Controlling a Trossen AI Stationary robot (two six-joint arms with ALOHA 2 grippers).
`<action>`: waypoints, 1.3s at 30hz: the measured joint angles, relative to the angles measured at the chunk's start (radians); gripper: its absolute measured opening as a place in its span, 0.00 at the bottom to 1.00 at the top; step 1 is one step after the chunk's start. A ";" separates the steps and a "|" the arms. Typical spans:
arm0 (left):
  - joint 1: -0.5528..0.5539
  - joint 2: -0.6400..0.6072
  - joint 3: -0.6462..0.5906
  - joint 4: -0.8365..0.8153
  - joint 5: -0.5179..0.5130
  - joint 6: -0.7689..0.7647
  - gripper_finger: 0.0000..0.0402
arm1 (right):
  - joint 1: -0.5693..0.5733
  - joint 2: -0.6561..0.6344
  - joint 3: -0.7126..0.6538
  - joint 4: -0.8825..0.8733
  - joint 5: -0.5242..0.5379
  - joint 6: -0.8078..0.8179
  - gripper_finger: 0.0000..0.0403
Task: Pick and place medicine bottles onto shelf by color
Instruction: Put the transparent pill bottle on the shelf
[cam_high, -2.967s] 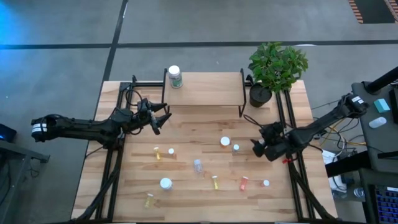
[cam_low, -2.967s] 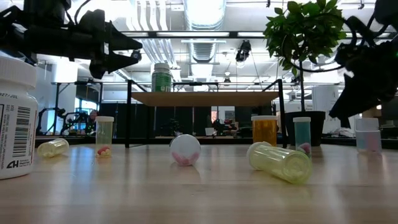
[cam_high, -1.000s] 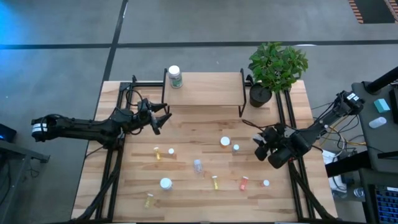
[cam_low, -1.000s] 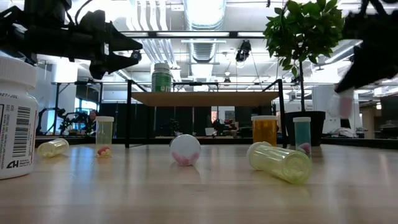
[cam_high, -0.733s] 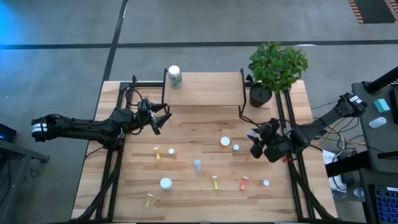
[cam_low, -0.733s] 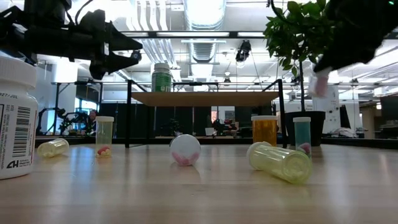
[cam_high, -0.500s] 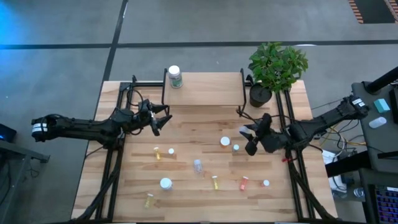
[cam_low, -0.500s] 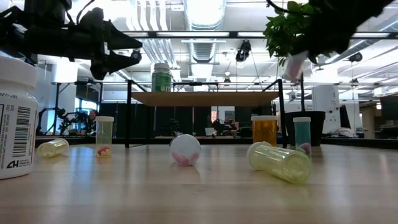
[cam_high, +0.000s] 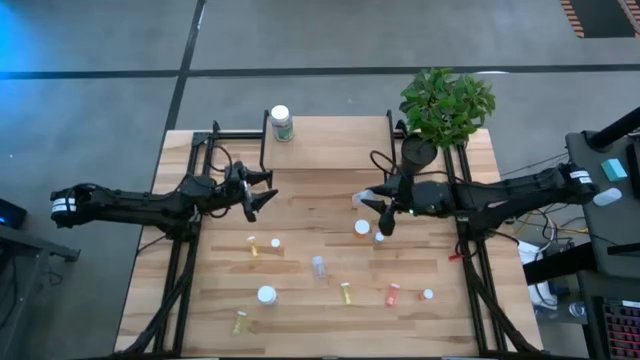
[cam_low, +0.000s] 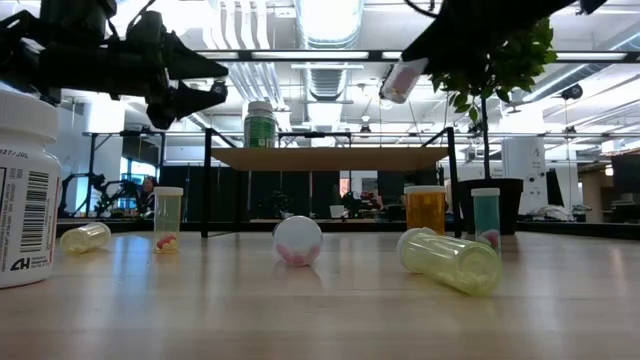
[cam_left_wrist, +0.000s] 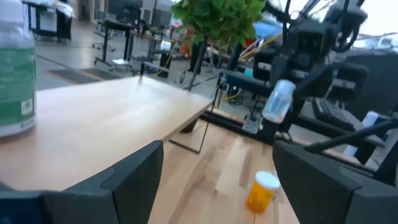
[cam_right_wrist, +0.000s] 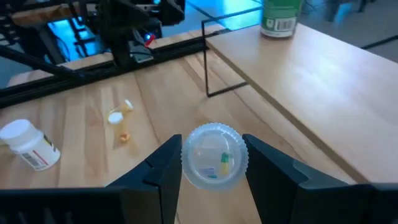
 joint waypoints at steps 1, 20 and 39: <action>0.000 0.000 0.000 -0.008 0.000 0.000 0.71 | -0.018 0.013 0.000 0.023 -0.023 -0.009 0.37; 0.013 -0.008 0.025 -0.061 0.006 0.033 0.71 | -0.234 0.266 0.242 0.139 -0.310 -0.218 0.38; 0.011 0.190 0.218 -0.101 0.076 0.187 0.71 | -0.252 0.475 0.383 0.128 -0.439 -0.266 0.37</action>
